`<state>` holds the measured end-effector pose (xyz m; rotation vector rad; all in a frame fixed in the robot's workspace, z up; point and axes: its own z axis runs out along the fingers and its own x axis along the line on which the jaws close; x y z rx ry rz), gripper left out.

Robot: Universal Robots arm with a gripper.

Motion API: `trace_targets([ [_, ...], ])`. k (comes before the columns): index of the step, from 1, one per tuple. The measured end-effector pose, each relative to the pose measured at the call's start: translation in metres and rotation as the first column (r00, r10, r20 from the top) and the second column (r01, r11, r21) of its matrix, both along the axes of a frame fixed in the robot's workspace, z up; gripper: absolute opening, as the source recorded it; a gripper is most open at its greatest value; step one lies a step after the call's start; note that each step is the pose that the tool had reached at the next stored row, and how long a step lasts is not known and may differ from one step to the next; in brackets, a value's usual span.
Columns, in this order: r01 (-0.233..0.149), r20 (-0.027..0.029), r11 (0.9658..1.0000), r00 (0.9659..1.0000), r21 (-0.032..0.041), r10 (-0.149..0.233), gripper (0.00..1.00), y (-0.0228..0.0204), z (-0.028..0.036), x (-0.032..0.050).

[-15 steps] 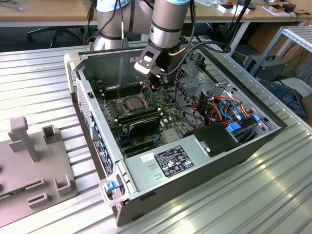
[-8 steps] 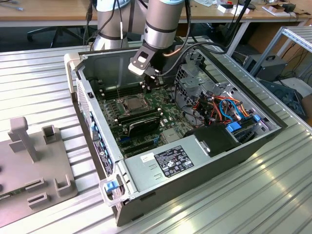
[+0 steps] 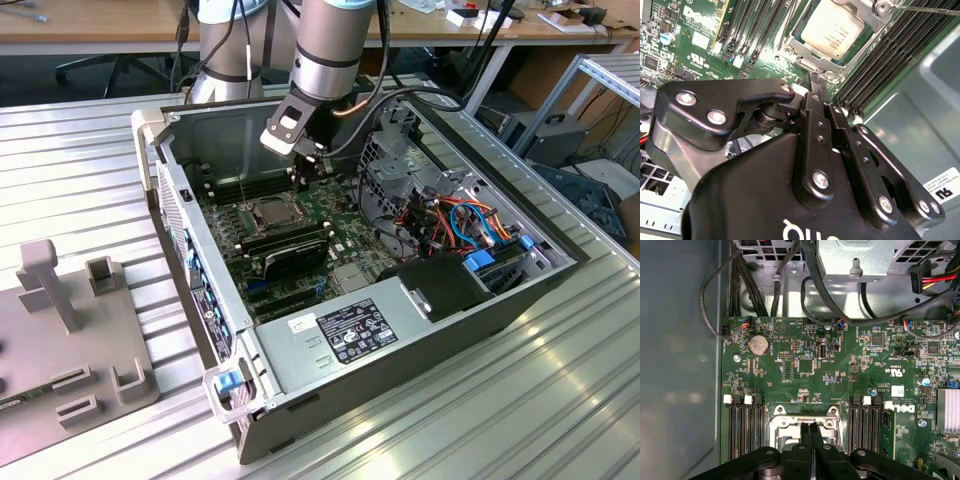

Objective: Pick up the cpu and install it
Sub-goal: 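Close the cpu cover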

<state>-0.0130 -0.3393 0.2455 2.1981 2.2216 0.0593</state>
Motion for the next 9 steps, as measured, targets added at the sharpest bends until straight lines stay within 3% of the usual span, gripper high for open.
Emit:
trace_targets([
  [9, 0.000, 0.0008, 1.0000, 1.0000, 0.0001, 0.000, 0.11, 0.0001, -0.0030, -0.0230],
])
